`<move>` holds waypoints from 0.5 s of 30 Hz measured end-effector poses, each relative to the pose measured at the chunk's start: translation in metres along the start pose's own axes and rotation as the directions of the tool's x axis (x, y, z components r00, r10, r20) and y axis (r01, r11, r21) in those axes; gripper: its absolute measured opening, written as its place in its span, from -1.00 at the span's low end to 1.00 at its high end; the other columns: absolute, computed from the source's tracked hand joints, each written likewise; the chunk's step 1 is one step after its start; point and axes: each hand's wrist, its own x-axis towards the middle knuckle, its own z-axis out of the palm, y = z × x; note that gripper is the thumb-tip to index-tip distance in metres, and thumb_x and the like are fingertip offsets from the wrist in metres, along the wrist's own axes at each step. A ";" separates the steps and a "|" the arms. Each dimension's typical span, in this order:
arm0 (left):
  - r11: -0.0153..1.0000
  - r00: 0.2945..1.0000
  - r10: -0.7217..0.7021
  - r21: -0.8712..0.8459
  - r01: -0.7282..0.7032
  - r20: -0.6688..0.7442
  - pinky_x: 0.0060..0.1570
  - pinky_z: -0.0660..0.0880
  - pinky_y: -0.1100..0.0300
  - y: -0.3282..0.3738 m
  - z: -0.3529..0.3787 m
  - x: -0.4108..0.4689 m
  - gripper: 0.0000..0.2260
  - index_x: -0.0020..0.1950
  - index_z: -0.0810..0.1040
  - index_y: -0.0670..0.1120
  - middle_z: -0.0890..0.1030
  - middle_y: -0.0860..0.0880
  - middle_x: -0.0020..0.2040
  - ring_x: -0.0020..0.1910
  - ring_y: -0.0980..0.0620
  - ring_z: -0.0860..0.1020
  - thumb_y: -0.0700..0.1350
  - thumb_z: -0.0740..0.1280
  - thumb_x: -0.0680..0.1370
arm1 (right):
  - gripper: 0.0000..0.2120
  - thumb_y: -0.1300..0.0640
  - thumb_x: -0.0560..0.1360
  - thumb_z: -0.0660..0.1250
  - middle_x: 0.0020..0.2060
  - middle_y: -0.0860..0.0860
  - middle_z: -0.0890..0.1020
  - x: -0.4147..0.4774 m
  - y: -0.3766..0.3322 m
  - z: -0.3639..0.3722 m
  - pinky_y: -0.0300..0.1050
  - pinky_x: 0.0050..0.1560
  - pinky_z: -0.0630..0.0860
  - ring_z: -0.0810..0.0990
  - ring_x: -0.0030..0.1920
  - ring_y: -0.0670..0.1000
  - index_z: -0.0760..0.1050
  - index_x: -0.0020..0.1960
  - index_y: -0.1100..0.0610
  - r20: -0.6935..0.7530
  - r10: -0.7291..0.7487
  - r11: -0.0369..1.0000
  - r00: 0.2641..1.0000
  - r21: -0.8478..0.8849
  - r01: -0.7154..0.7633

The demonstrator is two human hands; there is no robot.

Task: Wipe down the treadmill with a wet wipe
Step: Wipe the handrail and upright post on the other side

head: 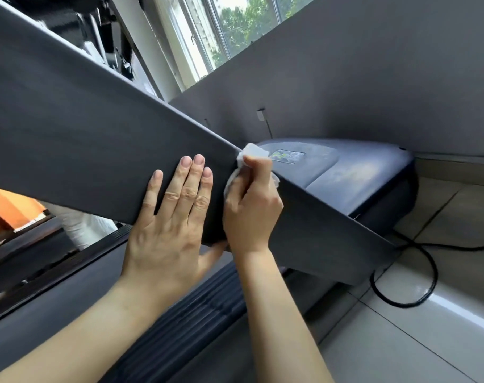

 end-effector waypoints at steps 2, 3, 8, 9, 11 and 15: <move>0.999 0.999 0.042 0.005 -0.042 -0.003 0.62 -0.08 -0.18 0.009 0.002 0.001 -0.10 0.65 0.02 -0.29 0.02 -0.23 0.68 0.67 -0.16 0.02 0.26 0.27 0.55 | -0.87 0.18 0.59 0.20 -0.19 0.04 0.65 0.000 0.031 -0.009 -0.15 -0.18 0.38 0.55 -0.16 0.04 0.42 0.10 0.01 -0.033 0.022 1.000 0.999 -0.013 -0.022; 0.998 0.998 0.065 0.005 -0.065 0.001 0.62 -0.06 -0.17 0.015 0.004 0.002 -0.09 0.65 0.02 -0.30 0.02 -0.23 0.67 0.67 -0.16 0.02 0.25 0.31 0.56 | -0.86 0.14 0.58 0.17 -0.17 0.07 0.65 -0.001 0.058 -0.017 -0.08 -0.18 0.38 0.57 -0.14 0.11 0.45 0.10 0.04 -0.079 0.123 0.990 0.989 -0.065 -0.128; 0.982 0.976 0.181 0.024 -0.185 0.118 0.63 -0.10 -0.14 0.049 0.021 0.007 -0.03 0.65 0.04 -0.30 -0.01 -0.23 0.68 0.67 -0.15 -0.02 0.31 0.35 0.52 | -0.76 0.21 0.61 0.07 0.10 0.09 0.67 -0.007 0.189 -0.077 -0.13 -0.13 0.27 0.61 0.07 0.27 0.45 0.19 0.16 -0.246 0.688 0.684 0.683 -0.094 -0.723; 0.979 0.972 0.193 0.042 -0.200 0.136 0.63 -0.11 -0.15 0.055 0.023 0.008 -0.03 0.65 0.04 -0.30 -0.03 -0.24 0.68 0.67 -0.15 -0.03 0.32 0.33 0.53 | -0.77 0.24 0.63 0.07 0.12 0.12 0.66 -0.008 0.201 -0.086 -0.14 -0.12 0.27 0.61 0.08 0.26 0.42 0.21 0.17 -0.266 0.753 0.604 0.602 -0.082 -0.793; 0.980 0.972 0.187 0.036 -0.193 0.143 0.63 -0.11 -0.15 0.064 0.026 0.008 -0.05 0.65 0.04 -0.31 -0.02 -0.25 0.68 0.67 -0.16 -0.01 0.30 0.32 0.54 | -0.79 0.27 0.63 0.06 0.05 0.15 0.67 -0.014 0.203 -0.092 -0.12 -0.15 0.26 0.62 0.03 0.27 0.40 0.19 0.18 -0.288 0.787 0.548 0.545 -0.078 -0.833; 0.990 0.983 0.141 0.001 -0.142 0.114 0.63 -0.07 -0.14 0.069 0.028 0.005 -0.16 0.65 0.06 -0.30 0.04 -0.23 0.67 0.66 -0.15 0.04 0.18 0.27 0.56 | -0.86 0.27 0.57 0.16 -0.11 0.04 0.65 -0.027 0.110 -0.050 -0.14 -0.19 0.28 0.60 -0.12 0.22 0.40 0.09 0.10 -0.162 0.503 0.854 0.849 -0.059 -0.517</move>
